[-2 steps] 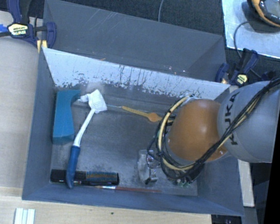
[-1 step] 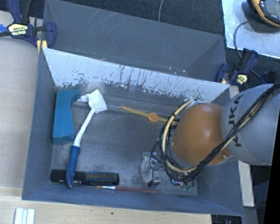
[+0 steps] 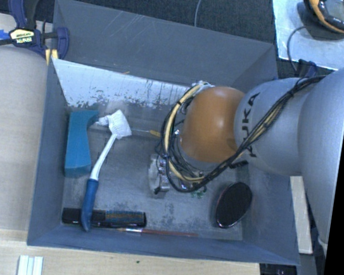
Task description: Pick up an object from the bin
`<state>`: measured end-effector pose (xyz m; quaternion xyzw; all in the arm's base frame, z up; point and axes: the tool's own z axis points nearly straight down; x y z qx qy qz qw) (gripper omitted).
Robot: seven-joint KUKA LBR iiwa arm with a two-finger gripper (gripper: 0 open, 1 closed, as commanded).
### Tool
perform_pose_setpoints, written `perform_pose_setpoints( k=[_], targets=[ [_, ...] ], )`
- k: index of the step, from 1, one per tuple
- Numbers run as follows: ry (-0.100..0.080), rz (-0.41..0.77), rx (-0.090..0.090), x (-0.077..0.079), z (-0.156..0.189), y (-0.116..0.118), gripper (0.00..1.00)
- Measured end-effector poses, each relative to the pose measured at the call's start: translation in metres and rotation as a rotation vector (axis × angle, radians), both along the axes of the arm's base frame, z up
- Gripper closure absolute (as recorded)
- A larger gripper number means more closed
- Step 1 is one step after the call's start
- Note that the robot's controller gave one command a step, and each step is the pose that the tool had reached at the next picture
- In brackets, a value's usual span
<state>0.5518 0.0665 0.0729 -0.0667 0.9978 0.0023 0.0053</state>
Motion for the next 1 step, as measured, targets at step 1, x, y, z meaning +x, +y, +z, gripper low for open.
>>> perform_pose_setpoints(
  k=[1],
  targets=[
    [0.012,-0.016,-0.005,-0.0625,-0.0024,-0.0415,1.00]
  ],
)
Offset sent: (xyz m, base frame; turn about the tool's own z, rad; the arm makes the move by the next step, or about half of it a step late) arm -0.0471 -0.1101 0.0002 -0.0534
